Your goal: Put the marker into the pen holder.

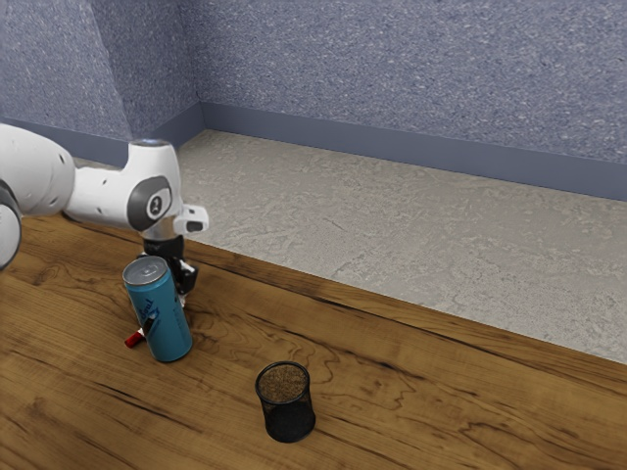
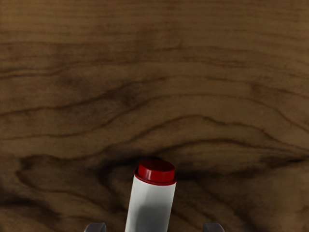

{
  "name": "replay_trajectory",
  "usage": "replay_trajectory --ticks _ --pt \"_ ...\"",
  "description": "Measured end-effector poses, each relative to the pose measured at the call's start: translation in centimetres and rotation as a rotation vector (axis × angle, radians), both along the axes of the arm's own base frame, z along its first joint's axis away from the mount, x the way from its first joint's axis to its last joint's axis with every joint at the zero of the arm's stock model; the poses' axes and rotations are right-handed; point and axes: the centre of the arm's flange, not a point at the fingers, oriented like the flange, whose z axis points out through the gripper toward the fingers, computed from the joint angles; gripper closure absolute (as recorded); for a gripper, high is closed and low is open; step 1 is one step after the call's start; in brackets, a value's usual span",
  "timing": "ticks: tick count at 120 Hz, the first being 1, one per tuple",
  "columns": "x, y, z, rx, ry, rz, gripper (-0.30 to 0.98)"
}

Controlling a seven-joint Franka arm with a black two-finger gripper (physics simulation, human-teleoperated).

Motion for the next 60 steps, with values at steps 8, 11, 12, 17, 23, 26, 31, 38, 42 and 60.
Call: replay_trajectory --ticks 8,11,12,17,23,26,31,38,42,60 --pt "0.0 0.4 -0.3 0.0 -0.002 -0.002 0.48" --pt "0.0 0.4 -0.4 -0.001 -0.003 -0.004 0.48" --pt "0.0 0.4 -0.5 -0.001 -0.002 -0.005 0.48" --pt "0.0 0.5 -0.8 -0.002 0.001 -0.009 0.48" --pt "0.0 0.4 -1.1 -0.003 0.001 -0.014 0.48" --pt "0.0 0.4 -1.2 -0.003 0.002 -0.017 0.48" --pt "0.0 0.4 -1.5 -0.004 0.004 -0.021 0.48" --pt "0.0 0.4 -1.6 -0.004 0.003 -0.025 0.48" --pt "0.0 0.4 -1.7 -0.004 0.003 -0.028 0.48" --pt "0.0 0.4 -2.2 -0.007 0.007 -0.037 0.55"
